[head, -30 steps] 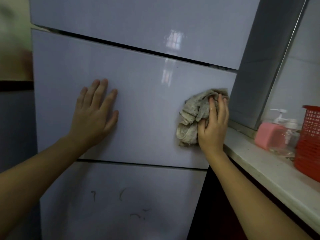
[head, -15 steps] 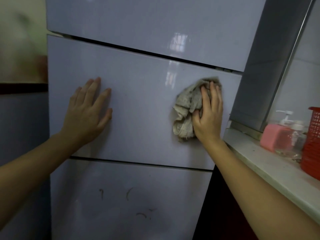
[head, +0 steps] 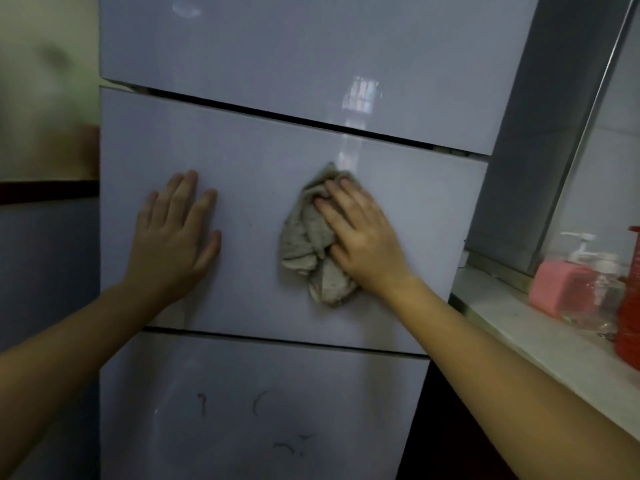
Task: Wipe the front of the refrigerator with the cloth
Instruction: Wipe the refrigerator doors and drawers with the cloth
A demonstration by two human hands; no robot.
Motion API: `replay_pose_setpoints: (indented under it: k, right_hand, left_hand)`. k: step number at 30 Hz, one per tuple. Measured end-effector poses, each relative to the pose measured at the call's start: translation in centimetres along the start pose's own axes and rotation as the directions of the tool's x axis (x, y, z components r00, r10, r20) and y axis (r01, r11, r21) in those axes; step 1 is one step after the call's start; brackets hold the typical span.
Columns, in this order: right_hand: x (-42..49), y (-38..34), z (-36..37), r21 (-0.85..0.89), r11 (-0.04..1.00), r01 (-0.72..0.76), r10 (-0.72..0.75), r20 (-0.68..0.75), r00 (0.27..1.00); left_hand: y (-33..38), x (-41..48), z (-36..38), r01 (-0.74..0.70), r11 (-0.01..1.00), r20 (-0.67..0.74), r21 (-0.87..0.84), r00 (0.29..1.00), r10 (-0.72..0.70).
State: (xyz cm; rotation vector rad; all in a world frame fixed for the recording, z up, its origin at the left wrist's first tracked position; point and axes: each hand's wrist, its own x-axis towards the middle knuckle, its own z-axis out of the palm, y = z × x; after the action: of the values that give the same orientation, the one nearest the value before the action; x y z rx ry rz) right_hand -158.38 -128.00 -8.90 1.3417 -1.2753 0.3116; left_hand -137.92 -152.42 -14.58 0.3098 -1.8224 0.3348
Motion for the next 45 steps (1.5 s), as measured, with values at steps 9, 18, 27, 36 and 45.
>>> replay_pose_setpoints:
  k: [9, 18, 27, 36, 45]
  right_hand:
    - [-11.1, 5.8, -5.3, -0.137, 0.903, -0.408, 0.408, -0.03, 0.912]
    - [-7.4, 1.9, -3.2, -0.072, 0.856, -0.512, 0.511, -0.032, 0.859]
    - [5.3, -4.9, 2.2, 0.12, 0.985, -0.123, 0.131, -0.062, 0.989]
    - [6.1, -8.9, 5.3, 0.183, 0.982, 0.05, -0.044, -0.038, 0.998]
    - [5.4, -10.6, 5.6, 0.142, 0.988, -0.052, 0.058, -0.035, 0.998]
  left_hand:
    - [0.3, 0.1, 0.1, 0.015, 0.999, -0.045, -0.029, 0.999, -0.017]
    - [-3.0, 0.1, -1.7, -0.075, 0.997, 0.035, 0.021, 0.997, 0.074]
    - [-7.9, -1.7, -2.6, -0.173, 0.982, 0.099, 0.071, 0.981, 0.166]
    - [-8.4, -2.3, -2.7, -0.175, 0.984, 0.12, 0.02, 0.978, 0.172]
    - [-8.4, -2.2, -3.0, -0.183, 0.983, 0.131, -0.001, 0.975, 0.182]
